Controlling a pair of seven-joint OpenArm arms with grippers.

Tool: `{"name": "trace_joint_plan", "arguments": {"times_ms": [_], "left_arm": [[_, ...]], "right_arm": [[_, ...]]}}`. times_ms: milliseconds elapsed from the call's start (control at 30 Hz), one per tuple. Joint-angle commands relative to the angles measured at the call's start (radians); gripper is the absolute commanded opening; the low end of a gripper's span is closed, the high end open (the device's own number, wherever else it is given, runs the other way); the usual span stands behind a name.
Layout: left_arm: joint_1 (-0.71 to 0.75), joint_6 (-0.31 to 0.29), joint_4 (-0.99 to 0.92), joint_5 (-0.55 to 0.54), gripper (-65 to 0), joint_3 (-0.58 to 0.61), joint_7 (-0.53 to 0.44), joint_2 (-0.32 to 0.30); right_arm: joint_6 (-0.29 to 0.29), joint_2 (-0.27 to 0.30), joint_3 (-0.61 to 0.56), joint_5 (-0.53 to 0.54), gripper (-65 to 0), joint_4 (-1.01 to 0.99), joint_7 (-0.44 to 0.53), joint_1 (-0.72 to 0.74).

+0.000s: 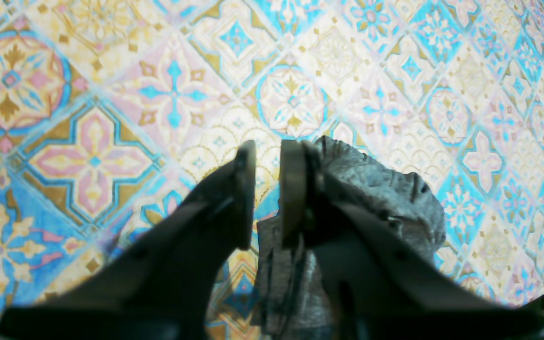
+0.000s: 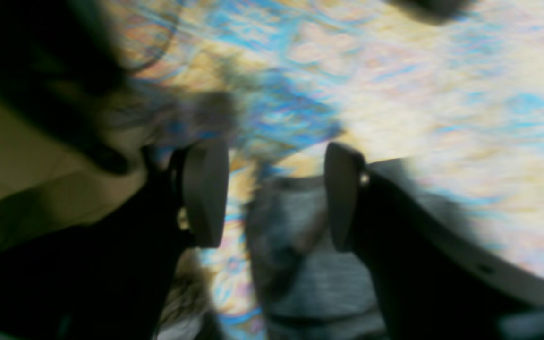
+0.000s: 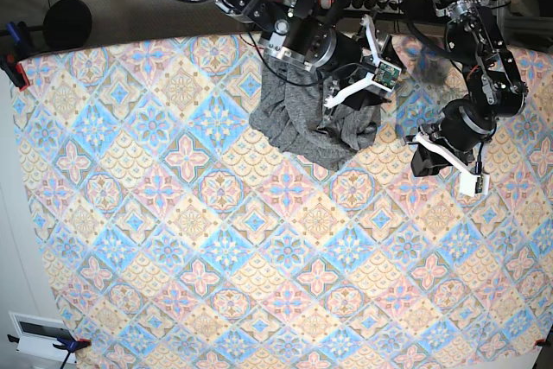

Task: Layout the t-shirt on the table in an organized manner, then fold the t-shirt properly
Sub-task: 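Withdraw the left gripper and grasp the shirt bundle with the right gripper, then drag the grey shirt bundle with the right gripper toward the right arm's base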

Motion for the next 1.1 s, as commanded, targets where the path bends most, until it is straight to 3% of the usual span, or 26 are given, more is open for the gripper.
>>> {"name": "trace_joint_plan", "arguments": {"times_ms": [0, 100, 333, 633, 833, 933, 1067], "left_arm": [[-0.011, 0.001, 0.011, -0.01, -55.9, -0.026, -0.024, -0.021], [-0.011, 0.001, 0.011, -0.01, -55.9, -0.074, -0.024, -0.023], [-0.01, 0.001, -0.007, -0.008, -55.9, -0.126, -0.024, -0.026], [-0.01, 0.001, -0.009, -0.008, -55.9, -0.124, -0.024, -0.049], [-0.01, 0.001, -0.009, -0.008, -55.9, -0.124, -0.024, -0.052], [-0.01, 0.001, -0.011, -0.008, -55.9, -0.124, -0.024, -0.053], [-0.01, 0.001, -0.011, -0.008, -55.9, -0.124, -0.024, -0.066]], "right_arm": [[-0.012, -0.033, 0.003, 0.01, -33.7, -0.023, 0.035, 0.053], [-0.012, -0.069, 0.003, 0.018, -33.7, -0.142, 0.05, 0.105], [-0.012, -0.083, 0.005, 0.018, -33.8, -0.337, 0.181, 0.108], [-0.012, -0.097, 0.091, 0.018, -33.8, -0.484, 0.185, 0.127], [-0.012, -0.089, 0.106, 0.018, -33.8, -0.484, 0.179, 0.127], [-0.012, -0.036, 0.103, 0.018, -33.8, -0.483, 0.176, 0.127], [-0.012, -0.007, 0.104, 0.018, -33.8, -0.455, 0.176, 0.125]]}}
